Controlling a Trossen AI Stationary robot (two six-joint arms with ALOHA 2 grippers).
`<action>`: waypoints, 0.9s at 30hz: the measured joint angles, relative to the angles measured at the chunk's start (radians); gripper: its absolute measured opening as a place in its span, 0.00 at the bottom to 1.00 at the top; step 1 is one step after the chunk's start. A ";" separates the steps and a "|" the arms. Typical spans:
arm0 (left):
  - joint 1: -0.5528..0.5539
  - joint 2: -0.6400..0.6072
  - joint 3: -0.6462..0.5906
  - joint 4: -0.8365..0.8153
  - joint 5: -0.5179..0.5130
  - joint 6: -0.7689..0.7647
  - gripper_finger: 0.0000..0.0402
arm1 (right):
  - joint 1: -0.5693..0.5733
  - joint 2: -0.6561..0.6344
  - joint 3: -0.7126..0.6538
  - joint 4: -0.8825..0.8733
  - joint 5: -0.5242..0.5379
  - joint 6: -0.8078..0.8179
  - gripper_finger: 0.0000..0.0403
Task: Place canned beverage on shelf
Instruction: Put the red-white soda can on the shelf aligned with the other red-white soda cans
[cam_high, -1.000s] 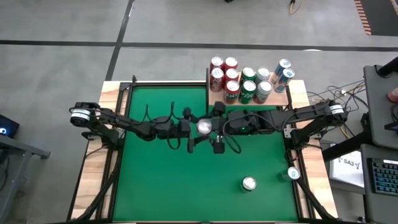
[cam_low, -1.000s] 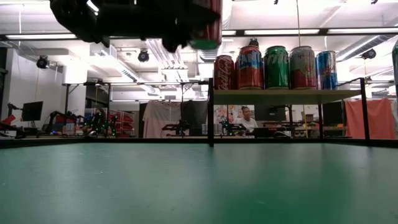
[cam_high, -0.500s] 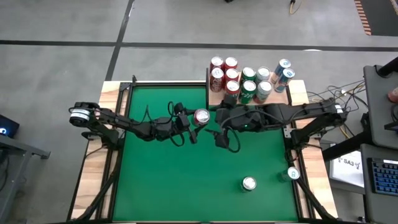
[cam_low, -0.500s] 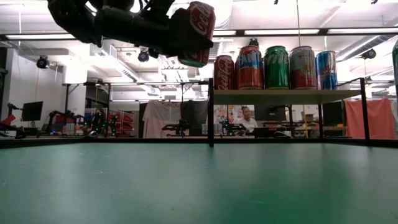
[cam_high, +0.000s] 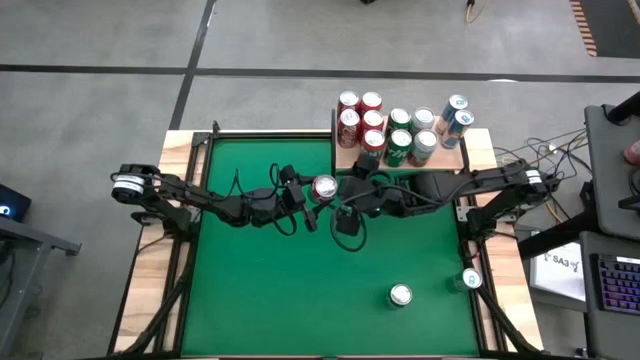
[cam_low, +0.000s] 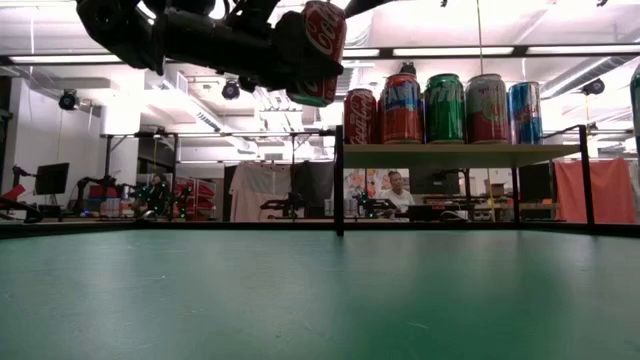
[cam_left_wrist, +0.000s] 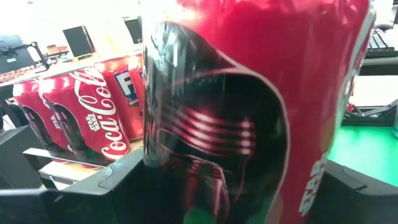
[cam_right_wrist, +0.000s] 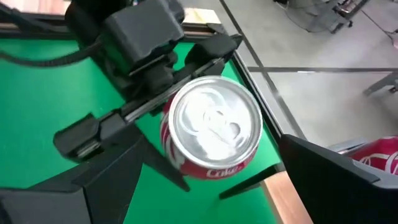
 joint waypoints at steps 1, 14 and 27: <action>0.000 0.000 0.000 0.000 0.000 0.000 0.71 | -0.002 0.003 0.006 0.002 0.000 0.003 0.90; -0.021 0.000 0.001 0.059 0.001 -0.022 0.71 | -0.019 0.083 0.066 0.003 -0.010 -0.014 0.90; -0.030 -0.001 0.001 0.064 0.007 -0.016 0.74 | -0.019 0.143 0.148 -0.029 -0.006 -0.020 0.72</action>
